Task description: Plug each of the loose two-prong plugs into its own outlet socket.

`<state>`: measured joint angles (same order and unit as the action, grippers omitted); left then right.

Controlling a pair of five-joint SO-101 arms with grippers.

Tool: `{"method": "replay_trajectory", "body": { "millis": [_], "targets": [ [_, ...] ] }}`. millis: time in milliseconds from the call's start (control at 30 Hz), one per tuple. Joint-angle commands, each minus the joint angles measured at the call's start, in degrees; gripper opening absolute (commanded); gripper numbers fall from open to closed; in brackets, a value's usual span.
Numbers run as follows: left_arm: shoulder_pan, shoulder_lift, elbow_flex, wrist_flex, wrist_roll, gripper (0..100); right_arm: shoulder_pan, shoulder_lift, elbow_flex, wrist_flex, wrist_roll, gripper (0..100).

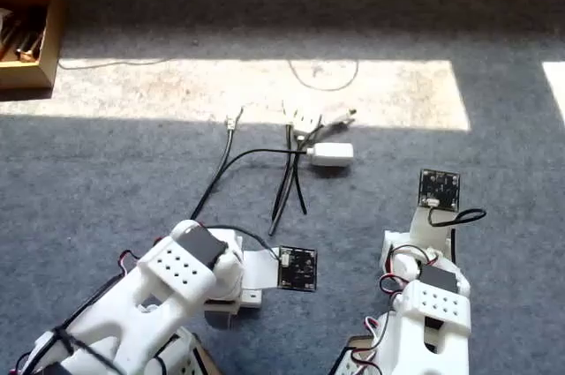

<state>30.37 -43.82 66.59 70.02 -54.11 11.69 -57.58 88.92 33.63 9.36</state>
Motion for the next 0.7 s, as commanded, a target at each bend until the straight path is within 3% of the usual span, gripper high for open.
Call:
{"method": "replay_trajectory", "body": {
  "millis": [0,133,233,333,500,600,667],
  "targets": [
    [-0.4,-6.6,-5.9,8.0,-2.0,32,-0.3,-0.6,-0.1,-1.0,0.6,6.2],
    [-5.1,-14.2,-11.7,11.9,-2.1,32,-0.3,-0.6,-0.1,-1.0,0.6,6.2],
    [-15.1,-18.1,-15.2,10.1,-0.3,32,-0.3,-0.6,-0.1,-0.7,1.0,6.3],
    [-25.4,-18.6,-14.6,6.5,12.0,32,-1.3,-0.5,-1.0,3.0,5.5,6.5],
    [-40.9,-16.0,-8.5,-8.0,29.0,32,-13.1,-0.5,-13.7,17.4,4.7,6.5],
    [-45.1,-13.2,-6.7,-18.2,37.1,32,-20.2,-0.4,-24.7,25.6,1.1,6.5],
    [-45.1,-10.3,-6.8,-22.9,38.8,32,-23.2,-0.4,-31.0,29.1,-0.6,6.5]
  ]
}}
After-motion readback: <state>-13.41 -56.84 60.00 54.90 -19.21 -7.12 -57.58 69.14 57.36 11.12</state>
